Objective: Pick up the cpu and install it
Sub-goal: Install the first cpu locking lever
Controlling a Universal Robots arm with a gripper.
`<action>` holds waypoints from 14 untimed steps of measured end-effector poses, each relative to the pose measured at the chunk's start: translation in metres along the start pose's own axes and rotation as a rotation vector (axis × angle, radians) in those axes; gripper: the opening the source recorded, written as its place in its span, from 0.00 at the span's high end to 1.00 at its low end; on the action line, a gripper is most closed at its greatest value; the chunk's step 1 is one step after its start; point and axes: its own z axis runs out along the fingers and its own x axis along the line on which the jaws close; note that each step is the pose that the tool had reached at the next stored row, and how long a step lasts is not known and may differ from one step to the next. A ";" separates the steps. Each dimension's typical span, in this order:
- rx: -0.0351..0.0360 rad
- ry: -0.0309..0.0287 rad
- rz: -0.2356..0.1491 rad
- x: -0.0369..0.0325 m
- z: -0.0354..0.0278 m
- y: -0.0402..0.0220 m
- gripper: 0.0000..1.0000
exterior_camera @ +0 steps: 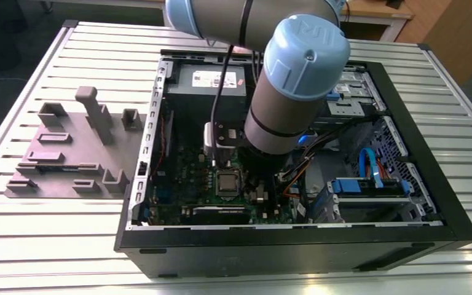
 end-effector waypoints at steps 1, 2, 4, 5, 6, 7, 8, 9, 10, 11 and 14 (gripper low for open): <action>-0.0004 -0.0002 0.000 -0.0001 -0.0007 0.0001 0.90; -0.0009 -0.0002 0.000 -0.0001 -0.0016 0.0002 0.90; -0.0020 0.0000 0.000 -0.0002 -0.0036 0.0004 0.90; -0.0026 0.0005 0.000 -0.0001 -0.0047 0.0004 0.90; -0.0029 0.0002 0.000 -0.0002 -0.0054 0.0005 0.90; -0.0033 0.0003 0.000 -0.0002 -0.0065 0.0006 0.90; -0.0037 0.0004 0.000 -0.0002 -0.0076 0.0007 0.90; -0.0040 0.0005 0.000 -0.0002 -0.0089 0.0007 0.90; -0.0041 0.0004 0.000 -0.0003 -0.0103 0.0008 0.90; -0.0043 0.0004 0.000 -0.0003 -0.0116 0.0010 0.90; -0.0047 0.0004 0.000 -0.0004 -0.0157 0.0013 0.90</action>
